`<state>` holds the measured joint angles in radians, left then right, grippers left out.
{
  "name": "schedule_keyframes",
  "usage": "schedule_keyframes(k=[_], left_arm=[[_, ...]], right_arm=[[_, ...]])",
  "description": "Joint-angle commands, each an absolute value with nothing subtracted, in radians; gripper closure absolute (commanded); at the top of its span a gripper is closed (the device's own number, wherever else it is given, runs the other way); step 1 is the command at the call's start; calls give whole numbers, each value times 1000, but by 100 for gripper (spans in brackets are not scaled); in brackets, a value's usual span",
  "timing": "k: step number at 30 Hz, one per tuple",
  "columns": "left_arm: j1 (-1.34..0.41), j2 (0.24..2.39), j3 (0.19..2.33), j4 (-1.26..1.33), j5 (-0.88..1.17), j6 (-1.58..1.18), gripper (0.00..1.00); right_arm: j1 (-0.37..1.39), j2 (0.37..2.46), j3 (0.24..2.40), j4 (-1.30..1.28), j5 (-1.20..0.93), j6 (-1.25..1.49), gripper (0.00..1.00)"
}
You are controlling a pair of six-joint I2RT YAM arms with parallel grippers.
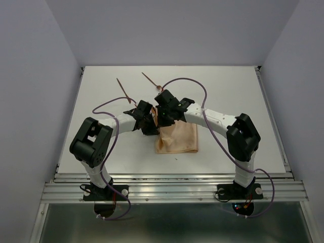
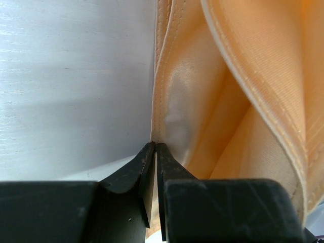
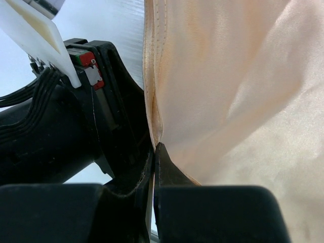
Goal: Fold the napkin into a case and place the utensils inside
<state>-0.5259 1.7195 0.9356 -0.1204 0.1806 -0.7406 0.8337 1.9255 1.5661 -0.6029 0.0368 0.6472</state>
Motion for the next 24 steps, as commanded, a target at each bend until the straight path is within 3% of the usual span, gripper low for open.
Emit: schedule_keyframes(k=[1, 24], left_arm=[[-520, 1746, 917, -140, 144, -718, 82], [-520, 1681, 874, -144, 129, -715, 78]], right_arm=[[850, 1873, 1555, -600, 45, 684, 99], [850, 1957, 1641, -588, 20, 689, 99]])
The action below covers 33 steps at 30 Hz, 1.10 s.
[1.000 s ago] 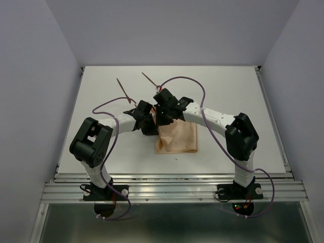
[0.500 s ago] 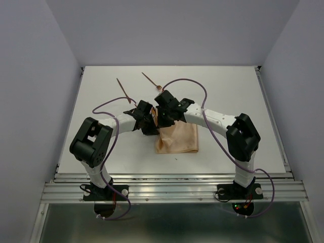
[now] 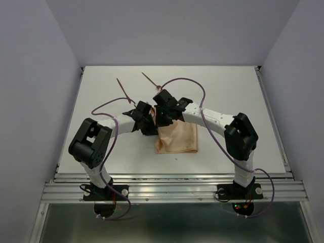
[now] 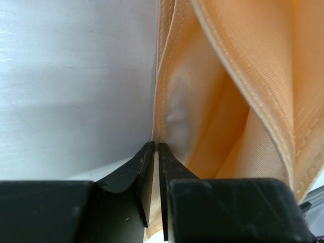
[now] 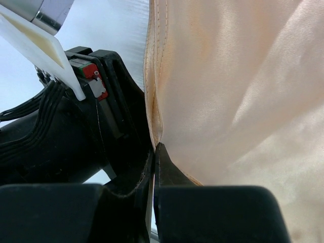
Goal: Fold the napkin into a case and place the utensils inside
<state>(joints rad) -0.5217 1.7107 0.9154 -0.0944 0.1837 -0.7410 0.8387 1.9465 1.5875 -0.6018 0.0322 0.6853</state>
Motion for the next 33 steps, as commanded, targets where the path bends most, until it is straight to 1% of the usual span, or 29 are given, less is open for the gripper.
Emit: schedule_keyframes(k=[1, 3, 6, 7, 9, 10, 12, 13, 15, 16, 17, 22, 28, 33], left_arm=[[-520, 1675, 870, -146, 126, -712, 77], [-520, 1672, 870, -150, 121, -709, 77], [-520, 1666, 865, -158, 118, -706, 71], [-520, 1663, 862, -160, 115, -704, 67], [-520, 1649, 859, -167, 106, -704, 62], [-520, 1644, 859, -173, 101, -704, 57], [-520, 1631, 859, -195, 77, -704, 50], [-520, 1626, 859, -215, 54, -704, 46], [-520, 1623, 862, -233, 35, -701, 45], [-520, 1620, 858, -239, 29, -701, 45], [-520, 1611, 854, -245, 22, -701, 45], [-520, 1582, 847, -281, 11, -703, 45], [-519, 1526, 865, -360, -63, -695, 45], [-515, 1496, 893, -397, -92, -683, 45]], right_arm=[[850, 1962, 1646, -588, 20, 687, 99], [850, 1968, 1654, -588, 20, 687, 99], [850, 1976, 1664, -591, 17, 684, 99], [850, 1979, 1666, -594, 17, 684, 99], [850, 1983, 1669, -594, 12, 684, 99], [850, 1985, 1669, -594, 12, 684, 99], [850, 1988, 1669, -592, 9, 686, 96], [850, 1990, 1669, -591, 8, 686, 87], [850, 1988, 1669, -586, 9, 687, 79], [850, 1988, 1669, -583, 8, 687, 64], [850, 1987, 1670, -583, 9, 689, 58], [850, 1941, 1649, -566, 38, 706, 44], [839, 1867, 1618, -565, 152, 716, 42], [795, 1816, 1511, -565, 170, 739, 44]])
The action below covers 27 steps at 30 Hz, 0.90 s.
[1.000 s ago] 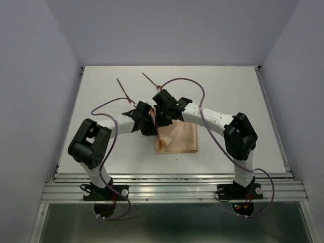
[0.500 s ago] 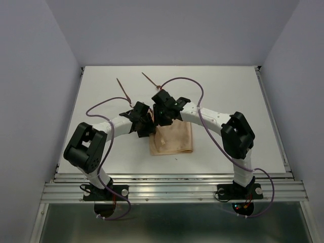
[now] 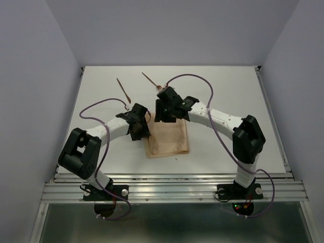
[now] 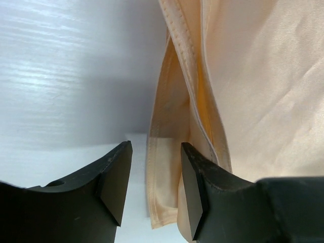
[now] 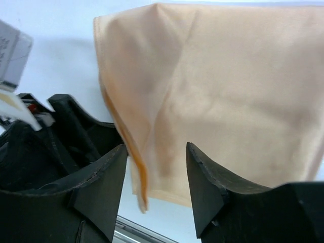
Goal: Fold the napkin into a case and place the utensils inside
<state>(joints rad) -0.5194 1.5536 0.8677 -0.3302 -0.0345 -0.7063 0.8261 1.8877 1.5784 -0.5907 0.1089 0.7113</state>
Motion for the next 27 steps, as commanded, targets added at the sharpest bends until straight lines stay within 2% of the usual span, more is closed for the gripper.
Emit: schedule_keyframes(k=[1, 11, 19, 21, 25, 27], left_arm=[[-514, 1494, 897, -397, -95, -683, 45], [-511, 1500, 925, -423, -101, -670, 46], [-497, 1442, 1122, -713, -498, -672, 46], [-495, 1430, 1161, -739, -532, -673, 47], [-495, 1422, 1195, -700, -473, -641, 48], [-495, 1433, 1180, -605, -359, -623, 49]], right_arm=[[784, 1809, 1490, -561, 172, 742, 47], [775, 1835, 1322, -529, 172, 762, 58], [775, 1801, 1315, -529, 221, 739, 59], [775, 1777, 1312, -531, 239, 738, 59], [775, 1753, 1307, -535, 258, 724, 59], [775, 1740, 1299, -541, 258, 721, 59]])
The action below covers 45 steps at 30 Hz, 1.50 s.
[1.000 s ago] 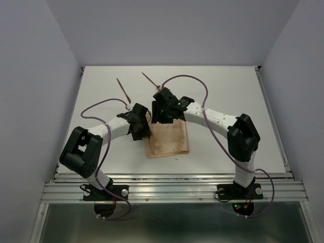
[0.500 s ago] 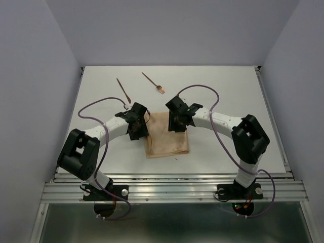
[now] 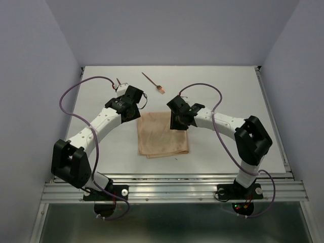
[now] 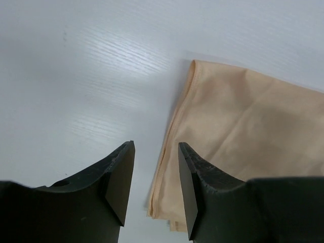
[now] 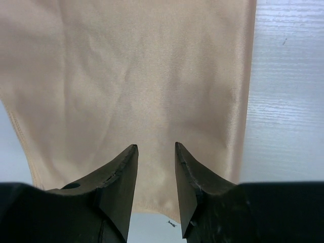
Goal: Fold the napkin into a case and place the utensils inside
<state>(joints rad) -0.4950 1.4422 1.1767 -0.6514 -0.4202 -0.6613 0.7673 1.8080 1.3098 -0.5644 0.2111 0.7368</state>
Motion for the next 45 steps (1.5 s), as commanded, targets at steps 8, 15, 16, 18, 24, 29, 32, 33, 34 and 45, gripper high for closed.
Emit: schedule_keyframes(k=[8, 15, 16, 18, 24, 29, 32, 33, 34, 45], left_arm=[[-495, 1569, 1175, -431, -155, -643, 52], [-495, 1655, 1203, -417, -146, -632, 54], [-495, 1658, 1204, -416, -144, -632, 54], [-495, 1669, 1201, -413, -137, -632, 54], [-495, 1681, 1193, -411, -129, -627, 54], [-495, 1692, 1193, -413, -130, -612, 54], [-495, 1692, 1198, -414, -133, -611, 54], [-495, 1693, 1198, -414, -133, -611, 54], [-495, 1695, 1200, -414, -135, -611, 54], [-495, 1692, 1195, -413, -135, -611, 55]], right_arm=[[764, 1634, 1177, -548, 184, 732, 62], [764, 1595, 1049, -503, 75, 736, 68], [764, 1595, 1042, -505, 75, 738, 68], [764, 1597, 1026, -508, 87, 741, 68], [764, 1629, 999, -600, 279, 762, 68], [764, 1580, 999, -631, 284, 776, 71], [764, 1494, 988, -600, 290, 778, 66], [764, 1459, 989, -601, 305, 775, 55], [764, 1450, 988, -603, 304, 770, 55], [764, 1552, 907, -459, 52, 753, 26]])
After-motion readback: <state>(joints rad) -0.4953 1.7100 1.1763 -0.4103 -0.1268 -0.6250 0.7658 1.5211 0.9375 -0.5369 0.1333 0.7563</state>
